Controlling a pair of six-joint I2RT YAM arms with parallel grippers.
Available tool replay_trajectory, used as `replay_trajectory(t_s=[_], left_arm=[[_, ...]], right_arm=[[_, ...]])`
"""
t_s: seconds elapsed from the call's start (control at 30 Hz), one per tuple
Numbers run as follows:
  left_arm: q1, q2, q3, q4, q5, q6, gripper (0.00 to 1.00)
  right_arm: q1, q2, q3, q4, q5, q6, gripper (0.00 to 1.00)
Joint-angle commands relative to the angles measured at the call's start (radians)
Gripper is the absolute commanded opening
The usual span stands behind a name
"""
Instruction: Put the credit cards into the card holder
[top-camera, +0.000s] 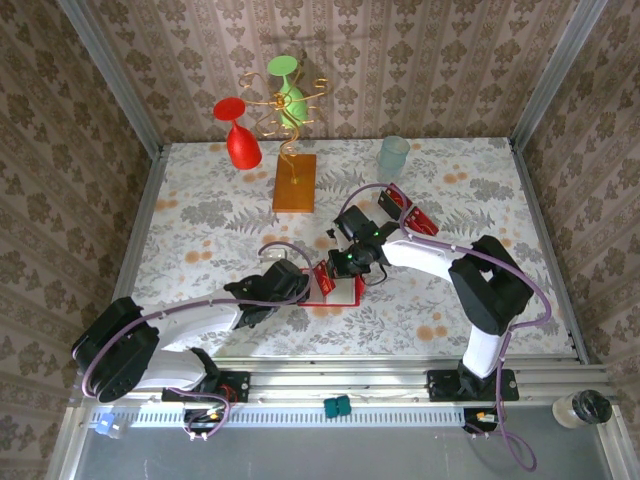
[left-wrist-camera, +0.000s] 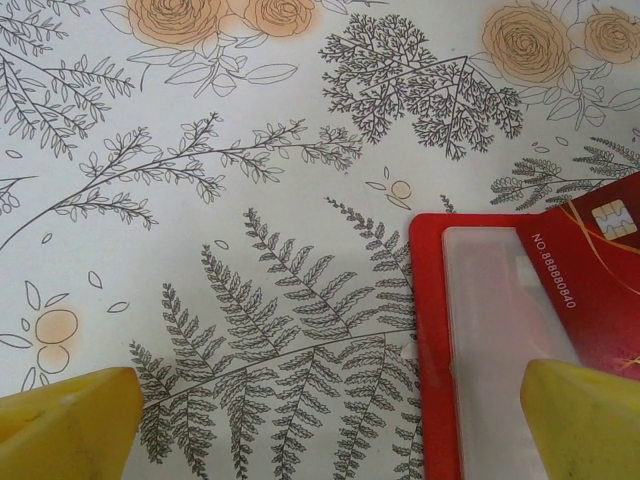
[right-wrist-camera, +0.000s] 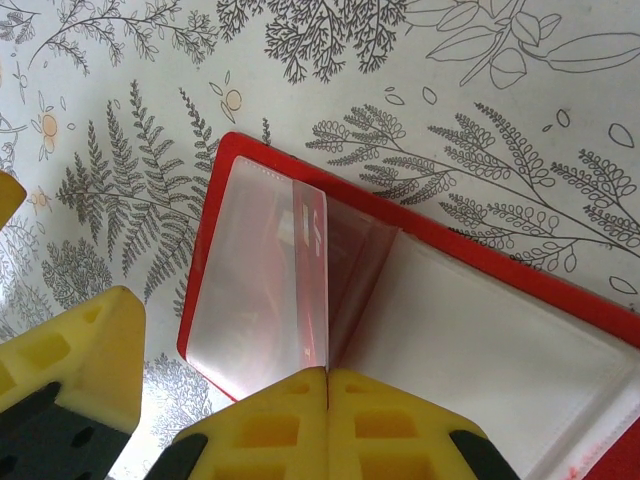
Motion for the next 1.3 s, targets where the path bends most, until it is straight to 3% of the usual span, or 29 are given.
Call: replay_trajectory(t_s=[0.0,0.97,1.27], left_arm=[[0.006,0.024,-0.009,0.016,0.014,0.016,0.98],[-0.002,0.134,-0.047,0.073,0.036,0.006,0.98],[-0.022,0.136,-0.068,0.059,0.014,-0.032,0.98]], right_arm=[[0.006,0.016,-0.011,0.007,-0.009,0.012,0.00],[0.009,0.013,-0.018,0.017,-0.024,0.028,0.00],[-0.027,-0.087,-0.023,0.039,-0.045,0.061,0.00]])
